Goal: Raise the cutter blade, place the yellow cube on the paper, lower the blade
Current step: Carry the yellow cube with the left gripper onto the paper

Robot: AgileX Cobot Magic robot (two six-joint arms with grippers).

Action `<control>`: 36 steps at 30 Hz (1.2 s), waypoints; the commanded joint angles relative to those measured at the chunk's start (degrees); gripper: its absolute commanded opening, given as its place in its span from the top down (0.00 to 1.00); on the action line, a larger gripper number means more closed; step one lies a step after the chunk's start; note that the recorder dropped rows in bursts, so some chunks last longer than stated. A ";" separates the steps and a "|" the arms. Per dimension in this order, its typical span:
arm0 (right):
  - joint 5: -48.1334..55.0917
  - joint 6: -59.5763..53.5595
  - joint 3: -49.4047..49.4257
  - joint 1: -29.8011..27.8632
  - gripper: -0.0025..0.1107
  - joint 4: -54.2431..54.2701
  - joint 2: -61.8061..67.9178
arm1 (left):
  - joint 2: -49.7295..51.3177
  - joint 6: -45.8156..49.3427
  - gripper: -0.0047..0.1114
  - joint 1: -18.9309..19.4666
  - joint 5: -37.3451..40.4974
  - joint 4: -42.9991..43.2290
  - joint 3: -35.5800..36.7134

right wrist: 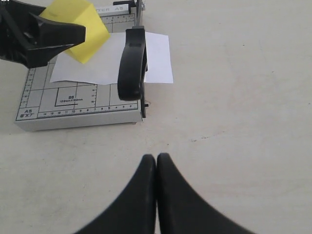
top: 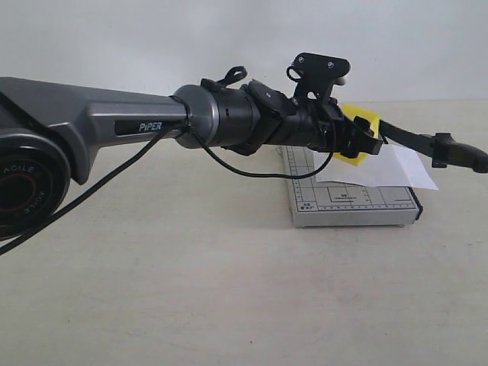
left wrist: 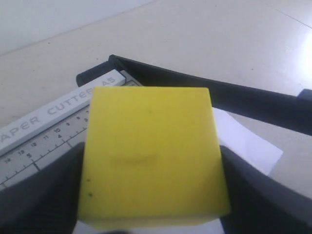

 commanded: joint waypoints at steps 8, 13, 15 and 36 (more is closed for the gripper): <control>-0.16 -0.16 0.10 -0.18 0.98 0.05 -0.15 | 0.24 2.52 0.92 0.02 2.51 4.74 -0.93; -0.16 -0.16 0.10 -0.18 0.98 0.05 -0.15 | 0.24 2.63 0.92 0.02 3.04 6.51 -0.93; -0.16 -0.16 0.10 -0.18 0.98 0.05 -0.15 | 0.24 2.63 0.92 0.02 3.44 7.56 -0.93; 1.06 -1.45 0.10 -0.18 0.98 1.67 -0.15 | 1.46 2.63 0.92 0.14 2.42 7.69 -0.93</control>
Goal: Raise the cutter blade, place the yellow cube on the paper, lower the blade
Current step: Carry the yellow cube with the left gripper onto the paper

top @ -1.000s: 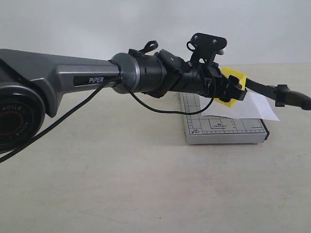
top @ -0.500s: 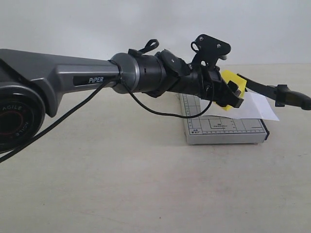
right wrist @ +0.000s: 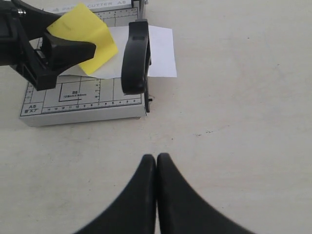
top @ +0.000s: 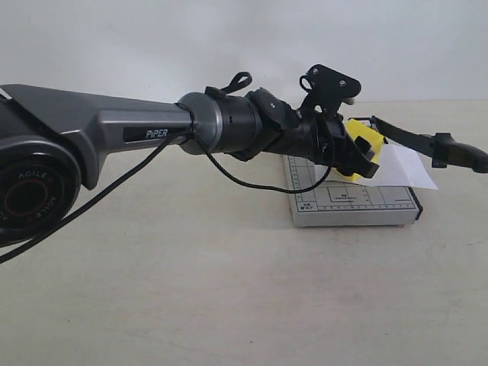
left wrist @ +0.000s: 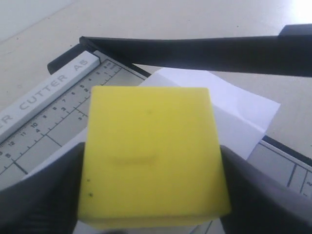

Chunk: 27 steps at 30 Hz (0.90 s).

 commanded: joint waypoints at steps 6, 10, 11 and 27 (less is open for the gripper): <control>0.10 -0.84 0.10 -0.18 0.98 0.16 -0.15 | 0.01 0.21 0.75 0.14 -2.04 -0.01 -0.33; 0.10 -0.84 0.10 -0.18 0.98 0.16 -0.15 | 0.80 0.21 0.52 0.14 -2.17 -0.01 -0.33; 0.10 -0.84 0.10 -0.18 0.98 0.16 -0.15 | 0.97 0.07 0.47 0.14 -2.17 -0.01 -0.33; 0.21 -0.95 0.10 -0.18 0.98 0.42 -0.15 | 1.76 -0.80 0.18 0.03 -12.57 -0.43 -0.33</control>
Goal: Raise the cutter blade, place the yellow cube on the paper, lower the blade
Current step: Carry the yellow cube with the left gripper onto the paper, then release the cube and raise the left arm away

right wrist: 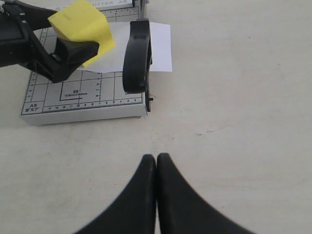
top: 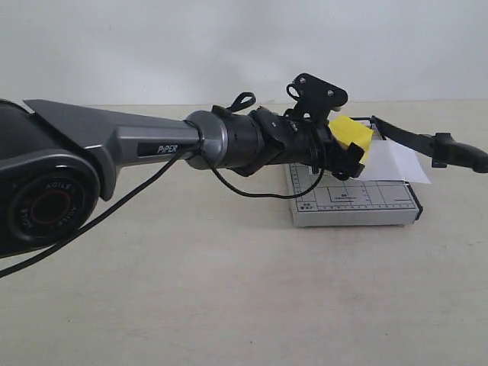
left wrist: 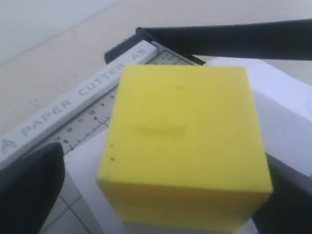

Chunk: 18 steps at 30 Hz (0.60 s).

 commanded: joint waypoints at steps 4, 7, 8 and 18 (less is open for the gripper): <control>0.09 -0.53 0.10 -0.18 0.98 0.03 -0.15 | -4.22 -0.43 0.18 -0.04 0.00 -0.30 -0.08; 0.09 -0.53 0.10 -0.18 0.98 0.03 -0.15 | -8.28 -2.99 0.18 -0.04 7.16 -0.30 -0.08; 0.09 -0.53 0.10 -0.18 0.98 0.03 -0.15 | -9.28 -2.99 0.18 -0.04 10.26 -0.18 -0.08; 0.08 -1.62 0.10 -0.18 0.98 0.03 -0.15 | -24.43 -39.09 0.91 -0.06 40.62 36.01 0.04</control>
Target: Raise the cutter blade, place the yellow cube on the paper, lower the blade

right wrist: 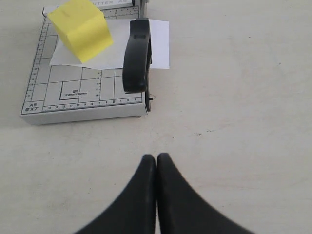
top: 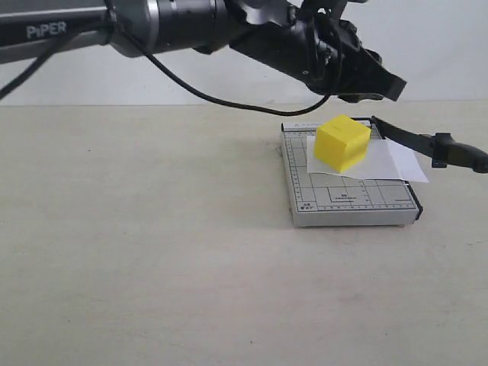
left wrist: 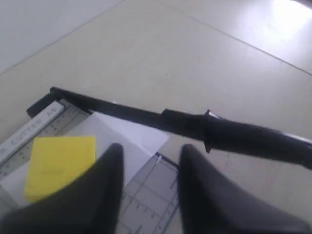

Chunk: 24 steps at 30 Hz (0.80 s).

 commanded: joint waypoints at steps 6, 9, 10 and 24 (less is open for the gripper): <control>-0.03 -1.51 0.10 -0.18 0.98 0.03 -0.15 | -12.16 -16.41 0.92 -0.16 15.47 13.95 0.04; -0.03 -1.51 0.10 -0.18 0.98 0.03 -0.15 | -16.74 -22.22 0.92 -0.16 11.08 19.47 2.06; -0.03 -1.51 0.10 -0.18 0.98 0.03 -0.15 | -18.94 -23.91 0.92 -0.16 9.03 21.82 3.82; 1.19 -1.49 0.10 -0.18 0.98 0.14 -0.15 | -51.07 -38.82 0.92 21.89 -13.87 73.67 44.56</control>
